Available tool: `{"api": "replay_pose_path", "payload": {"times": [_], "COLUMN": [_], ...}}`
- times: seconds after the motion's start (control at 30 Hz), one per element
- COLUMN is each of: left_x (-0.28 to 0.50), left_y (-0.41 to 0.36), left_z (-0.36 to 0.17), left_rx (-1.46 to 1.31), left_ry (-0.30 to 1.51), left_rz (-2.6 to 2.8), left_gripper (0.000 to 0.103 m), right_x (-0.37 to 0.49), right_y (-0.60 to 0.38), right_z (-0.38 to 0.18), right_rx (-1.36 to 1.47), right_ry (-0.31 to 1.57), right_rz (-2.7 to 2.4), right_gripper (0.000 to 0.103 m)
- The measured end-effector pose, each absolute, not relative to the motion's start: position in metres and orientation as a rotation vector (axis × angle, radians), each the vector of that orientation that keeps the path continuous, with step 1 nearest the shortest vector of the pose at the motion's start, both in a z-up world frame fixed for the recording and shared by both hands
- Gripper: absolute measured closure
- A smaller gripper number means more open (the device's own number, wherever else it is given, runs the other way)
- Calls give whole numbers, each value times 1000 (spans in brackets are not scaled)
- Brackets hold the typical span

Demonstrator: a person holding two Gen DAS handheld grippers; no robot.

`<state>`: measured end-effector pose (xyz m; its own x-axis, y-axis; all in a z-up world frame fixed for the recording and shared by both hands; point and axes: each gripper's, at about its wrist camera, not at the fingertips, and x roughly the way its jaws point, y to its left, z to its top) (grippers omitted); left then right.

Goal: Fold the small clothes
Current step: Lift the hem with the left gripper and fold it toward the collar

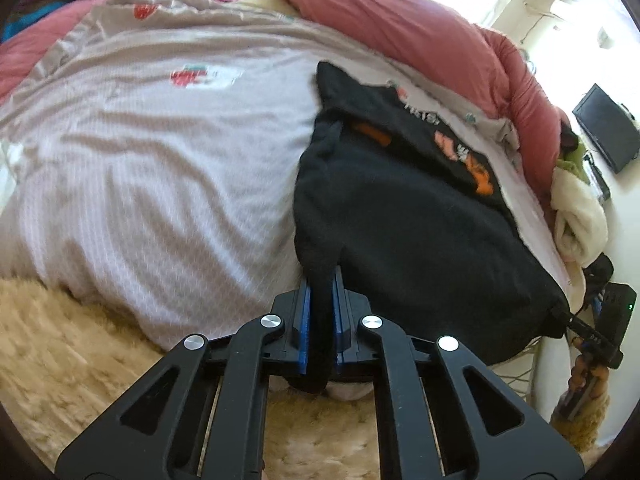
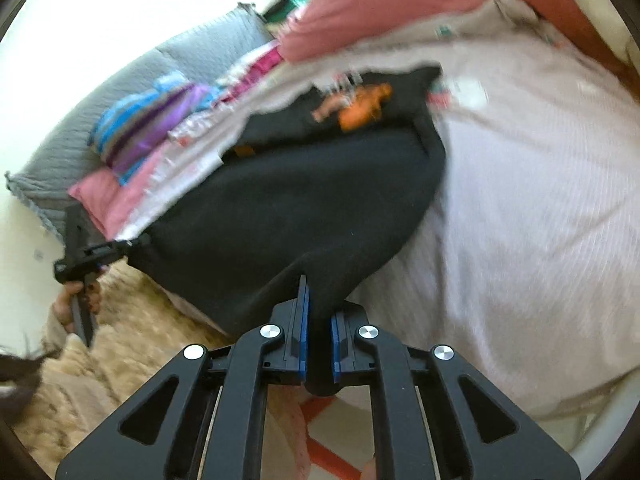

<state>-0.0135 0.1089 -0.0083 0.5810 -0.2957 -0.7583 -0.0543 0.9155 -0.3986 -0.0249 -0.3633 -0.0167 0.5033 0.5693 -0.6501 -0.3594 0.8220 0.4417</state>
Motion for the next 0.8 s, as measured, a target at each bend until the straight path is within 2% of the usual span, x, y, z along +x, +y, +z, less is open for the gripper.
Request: {"api": "replay_pose_path", "payload": {"times": [0.27,0.8], "left_x": [8,89], "left_y": [121,109], "left_z": [25,71], "left_rx": [-432,-367], "left_ry": [866,787], "left_rz": [-159,-166], "left_gripper": [100,100], "right_x": [-3,53], "right_y": [-379,-376], "right_z": [22,59], "right_rx": [301,290], "right_ry": [726,622], "right_rz": [550,466], "right_gripper": [96,96]}}
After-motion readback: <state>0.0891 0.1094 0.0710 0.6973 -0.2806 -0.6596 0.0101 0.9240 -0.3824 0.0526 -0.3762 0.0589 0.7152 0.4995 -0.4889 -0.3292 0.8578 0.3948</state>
